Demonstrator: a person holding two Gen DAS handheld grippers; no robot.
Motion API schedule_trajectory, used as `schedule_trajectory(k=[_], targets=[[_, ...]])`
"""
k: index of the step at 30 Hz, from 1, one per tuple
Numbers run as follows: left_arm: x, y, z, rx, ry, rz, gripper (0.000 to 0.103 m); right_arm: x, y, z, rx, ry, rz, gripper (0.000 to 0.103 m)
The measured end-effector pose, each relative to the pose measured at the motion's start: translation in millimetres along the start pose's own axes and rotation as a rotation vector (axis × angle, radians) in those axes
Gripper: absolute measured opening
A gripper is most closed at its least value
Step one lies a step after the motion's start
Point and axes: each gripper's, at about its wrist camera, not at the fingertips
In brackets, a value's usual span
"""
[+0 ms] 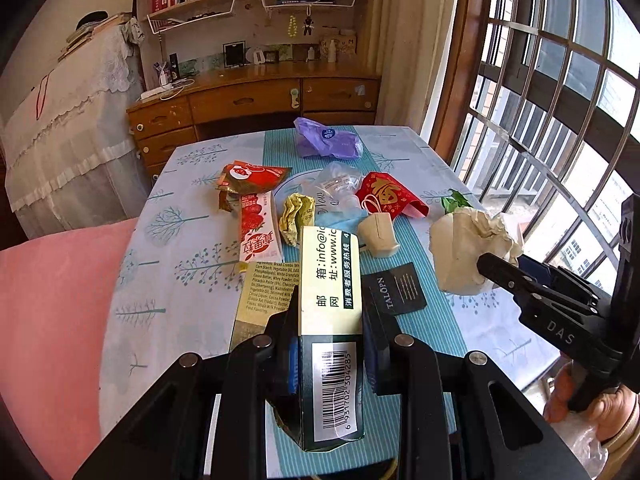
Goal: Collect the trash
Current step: 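Grasp the green-white box with left tool while right tool grasps crumpled white paper, then lower both held items into the bin and open both tools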
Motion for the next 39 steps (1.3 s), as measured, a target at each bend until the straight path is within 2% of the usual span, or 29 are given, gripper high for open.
schedule_trajectory(k=[6,10,13,16,20,25,31,39], targets=[[-70.5,-46.4,0.7,0.003,0.010,0.024,0.024,-75.3,-44.7,-24.8,-0.010,0.067,-0.009,0.041],[-105.8,-94.6,8.2,-0.009,-0.002,0.032,0.024,-120.5,-86.4,-37.1,-0.029,0.108,-0.019,0.041],[-115.6,-137.8,19.4,-0.020,-0.031,0.018,0.024,-146.0,-124.2,-42.8,-0.050,0.120,-0.039,0.041],[-109.3,-181.6,34.0,-0.036,-0.072,-0.020,0.024,-159.6,-164.5,-43.5,-0.067,0.103,-0.072,0.041],[-85.1,-230.6,51.3,-0.066,-0.135,-0.091,0.024,-153.3,-211.2,-36.2,-0.077,0.058,-0.142,0.041],[-46.2,-273.5,72.5,-0.059,-0.178,-0.151,0.024,-129.2,-255.6,-16.6,-0.053,-0.013,-0.219,0.041],[5.2,-298.9,85.5,-0.041,-0.204,-0.224,0.024,-84.2,-284.1,18.6,0.027,-0.086,-0.288,0.041],[75.9,-329.8,103.0,-0.023,-0.208,-0.292,0.024,-22.9,-318.0,56.3,0.047,-0.213,-0.383,0.042]])
Point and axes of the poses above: each gripper's, at about its wrist camera, not at the fingertips, and x roughly the way its jaws point, z to its right, y to its top, and after that the axes turned 15 degrees about x, right-handed
